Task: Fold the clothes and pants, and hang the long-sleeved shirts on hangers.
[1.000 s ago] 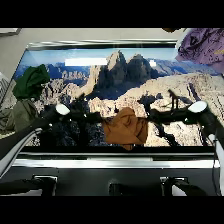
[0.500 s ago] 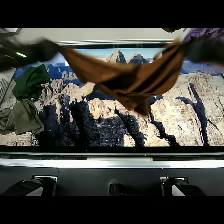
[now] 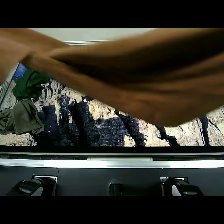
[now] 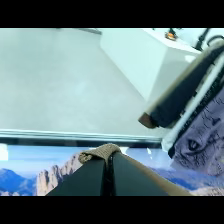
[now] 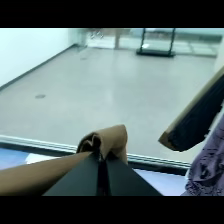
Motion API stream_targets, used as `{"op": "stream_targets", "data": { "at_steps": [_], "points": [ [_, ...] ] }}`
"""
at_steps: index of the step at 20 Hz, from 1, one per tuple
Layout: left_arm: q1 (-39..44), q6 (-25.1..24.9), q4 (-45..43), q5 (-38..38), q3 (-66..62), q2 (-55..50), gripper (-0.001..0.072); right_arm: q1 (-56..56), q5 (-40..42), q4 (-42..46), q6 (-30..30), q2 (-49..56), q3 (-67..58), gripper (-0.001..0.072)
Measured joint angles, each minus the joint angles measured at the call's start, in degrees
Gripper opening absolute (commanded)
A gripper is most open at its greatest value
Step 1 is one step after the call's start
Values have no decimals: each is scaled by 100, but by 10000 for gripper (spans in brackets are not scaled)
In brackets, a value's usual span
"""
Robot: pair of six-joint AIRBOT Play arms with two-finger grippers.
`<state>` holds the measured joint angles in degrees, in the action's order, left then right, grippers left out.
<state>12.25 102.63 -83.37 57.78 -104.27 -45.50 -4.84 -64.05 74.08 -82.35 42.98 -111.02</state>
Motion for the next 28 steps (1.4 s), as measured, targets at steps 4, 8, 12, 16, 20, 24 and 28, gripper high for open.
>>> {"op": "stream_targets", "data": {
  "at_steps": [4, 8, 12, 16, 20, 24, 28],
  "points": [
    [-2, 562, -444, 190, 275, -186, 16, 0, -103, -42, -597, 619, -35, 26],
    [-20, 822, -610, 345, 940, -1067, 16, 0, -632, -525, -1021, 2201, -31, 27],
    [-59, 931, -678, 280, 1388, -2647, 17, 0, -1088, -800, -1351, 4225, -28, 27],
    [-68, 1250, -610, 72, 1515, -4306, 19, 0, -1178, -1150, -1639, 5919, -31, 26],
    [-92, 1443, -236, 61, 1534, -5187, 549, 0, -1167, -1591, -1742, 6771, -33, 26],
    [-400, 1303, -98, 671, 1464, -5045, 626, 0, -1158, -1696, -1639, 6911, -35, 26],
    [-796, 1176, -168, 1292, 2109, -3971, 624, 0, -1161, -1593, -1493, 6723, -37, 26]
  ]
}}
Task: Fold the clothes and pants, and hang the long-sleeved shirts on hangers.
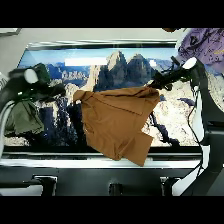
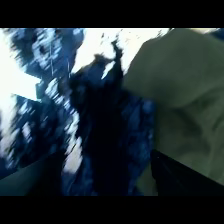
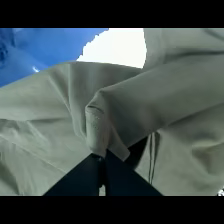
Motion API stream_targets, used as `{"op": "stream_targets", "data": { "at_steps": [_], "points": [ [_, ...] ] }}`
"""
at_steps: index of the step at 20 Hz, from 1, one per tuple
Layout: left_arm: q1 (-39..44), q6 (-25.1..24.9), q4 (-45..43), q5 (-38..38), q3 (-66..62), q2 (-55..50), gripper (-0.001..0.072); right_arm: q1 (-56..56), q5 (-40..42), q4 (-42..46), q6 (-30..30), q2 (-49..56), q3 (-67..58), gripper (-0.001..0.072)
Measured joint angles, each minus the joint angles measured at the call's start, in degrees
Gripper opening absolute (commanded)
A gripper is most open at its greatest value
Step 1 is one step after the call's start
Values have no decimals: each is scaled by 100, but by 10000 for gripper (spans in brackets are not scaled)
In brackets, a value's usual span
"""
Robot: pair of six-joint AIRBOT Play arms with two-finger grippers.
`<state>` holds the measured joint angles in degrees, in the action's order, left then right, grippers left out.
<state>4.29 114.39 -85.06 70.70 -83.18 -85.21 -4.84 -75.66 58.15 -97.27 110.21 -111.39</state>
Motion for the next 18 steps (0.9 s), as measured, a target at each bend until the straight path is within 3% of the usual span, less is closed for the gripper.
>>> {"op": "stream_targets", "data": {
  "at_steps": [3, 9, 13, 18],
  "points": [
    [-70, 155, 400, 9, 1556, 1327, 624, 0, -87, 136, 66, -177, 0, 27],
    [820, 328, 2697, -1460, 4892, 3362, 621, 0, -518, 280, 190, -358, -2, 27],
    [1834, 470, 3600, -2511, 5764, 3445, 620, 0, -804, 299, 212, -382, -2, 27],
    [2848, 503, 4472, -3488, 5952, 2734, 619, 0, -1038, 313, 210, -389, -2, 27]
  ]
}}
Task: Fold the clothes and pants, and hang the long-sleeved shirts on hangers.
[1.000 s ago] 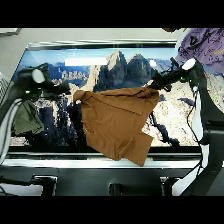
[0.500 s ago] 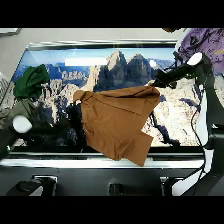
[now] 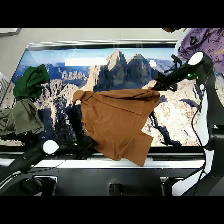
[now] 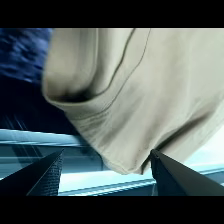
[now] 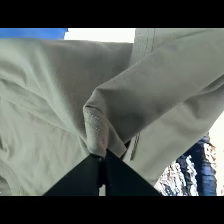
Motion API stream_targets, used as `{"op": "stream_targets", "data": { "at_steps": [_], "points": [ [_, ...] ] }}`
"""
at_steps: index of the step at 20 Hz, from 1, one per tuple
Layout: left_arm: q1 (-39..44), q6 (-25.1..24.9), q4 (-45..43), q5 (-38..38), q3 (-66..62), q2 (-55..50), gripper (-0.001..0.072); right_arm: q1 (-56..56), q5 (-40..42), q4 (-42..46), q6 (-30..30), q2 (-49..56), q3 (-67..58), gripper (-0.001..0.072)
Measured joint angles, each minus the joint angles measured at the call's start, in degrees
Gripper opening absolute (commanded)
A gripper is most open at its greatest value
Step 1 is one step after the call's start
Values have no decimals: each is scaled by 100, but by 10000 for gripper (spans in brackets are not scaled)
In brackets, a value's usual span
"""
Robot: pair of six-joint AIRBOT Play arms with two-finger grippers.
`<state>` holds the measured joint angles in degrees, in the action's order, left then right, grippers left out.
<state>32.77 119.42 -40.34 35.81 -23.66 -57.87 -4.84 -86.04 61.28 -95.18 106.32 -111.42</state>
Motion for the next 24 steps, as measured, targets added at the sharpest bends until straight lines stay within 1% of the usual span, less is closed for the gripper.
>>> {"op": "stream_targets", "data": {
  "at_steps": [3, 4, 7, 8, 9, 10, 13, 16, 20, 23, 24],
  "points": [
    [369, -221, 348, -247, -249, -529, 617, 0, -85, 0, -2, 0, 0, 27],
    [461, -297, 452, -304, -385, -721, 606, 0, -120, 2, -4, 0, 0, 27],
    [614, -466, 619, -350, -769, -1257, 596, 0, -157, 4, -26, 0, 0, 27],
    [636, -487, 691, -341, -883, -1427, 439, 0, -160, 4, -26, 0, 0, 27],
    [651, -511, 695, -321, -970, -1567, 125, 0, -164, 4, -24, 0, 0, 27],
    [656, -542, 660, -284, -1038, -1696, 20, 0, -168, 4, -24, 0, 0, 27],
    [531, -780, 638, -155, -1193, -1818, 17, 0, -225, 20, -22, 0, 0, 26],
    [-17, -883, 267, 184, -1266, -1633, 17, 0, -402, 140, -96, -2, 0, 26],
    [-1521, -841, -874, 1220, -1429, -1082, 17, 61, -804, 549, -533, -129, 0, 26],
    [-2765, -1078, -1565, 2050, -1714, -809, 17, 286, -1010, 1045, -916, -341, 0, 26],
    [-3093, -1189, -1687, 2184, -1816, -767, 17, 404, -1062, 1231, -1036, -411, 0, 26]
  ]
}}
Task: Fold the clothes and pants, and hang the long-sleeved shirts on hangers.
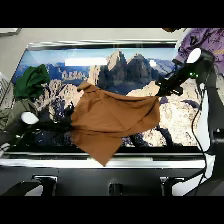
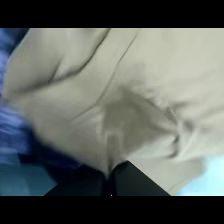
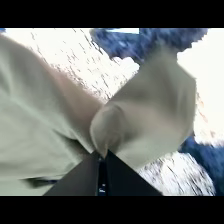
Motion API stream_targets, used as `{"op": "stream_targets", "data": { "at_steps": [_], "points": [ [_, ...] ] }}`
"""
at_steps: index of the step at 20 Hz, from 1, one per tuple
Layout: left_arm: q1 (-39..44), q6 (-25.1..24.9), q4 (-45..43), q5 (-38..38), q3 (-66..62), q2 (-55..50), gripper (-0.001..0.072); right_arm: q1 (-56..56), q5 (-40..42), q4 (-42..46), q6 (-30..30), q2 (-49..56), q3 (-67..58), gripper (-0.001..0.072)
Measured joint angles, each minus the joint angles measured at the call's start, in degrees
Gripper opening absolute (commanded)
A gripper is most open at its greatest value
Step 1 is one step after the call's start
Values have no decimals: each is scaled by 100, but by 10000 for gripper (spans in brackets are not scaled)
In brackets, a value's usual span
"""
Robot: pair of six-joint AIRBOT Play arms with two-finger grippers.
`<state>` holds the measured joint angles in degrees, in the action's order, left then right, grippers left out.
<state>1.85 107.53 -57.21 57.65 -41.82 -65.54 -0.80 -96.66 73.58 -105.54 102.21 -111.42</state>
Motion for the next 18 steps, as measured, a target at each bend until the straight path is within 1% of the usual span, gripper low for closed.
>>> {"op": "stream_targets", "data": {
  "at_steps": [3, 6, 7, 8, 9, 10, 11, 12, 14, 18],
  "points": [
    [-756, -291, -254, 350, -238, 42, 17, 424, -42, 468, -256, -87, 2, 27],
    [-1071, -476, -352, 505, -337, -42, 17, 754, 310, 796, -492, -2, 9, 35],
    [-1115, -509, -378, 511, -352, -76, 17, 822, 472, 857, -581, 66, 11, 107],
    [-1147, -540, -385, 520, -363, -109, 17, 866, 625, 876, -632, 127, 11, 250],
    [-1172, -560, -398, 520, -372, -136, 17, 898, 767, 881, -660, 181, 11, 332],
    [-1187, -570, -413, 520, -376, -155, 17, 907, 861, 892, -640, 219, 11, 391],
    [-1200, -581, -417, 518, -382, -168, 17, 870, 951, 866, -522, 238, 11, 485],
    [-1211, -597, -417, 514, -387, -179, 18, 789, 981, 815, -378, 240, 9, 495],
    [-1222, -603, -422, 501, -389, -192, 18, 433, 973, 527, 2, 203, 9, 481],
    [-1231, -612, -426, 496, -389, -201, 18, -839, 605, -560, 815, 98, 254, 481]
  ]
}}
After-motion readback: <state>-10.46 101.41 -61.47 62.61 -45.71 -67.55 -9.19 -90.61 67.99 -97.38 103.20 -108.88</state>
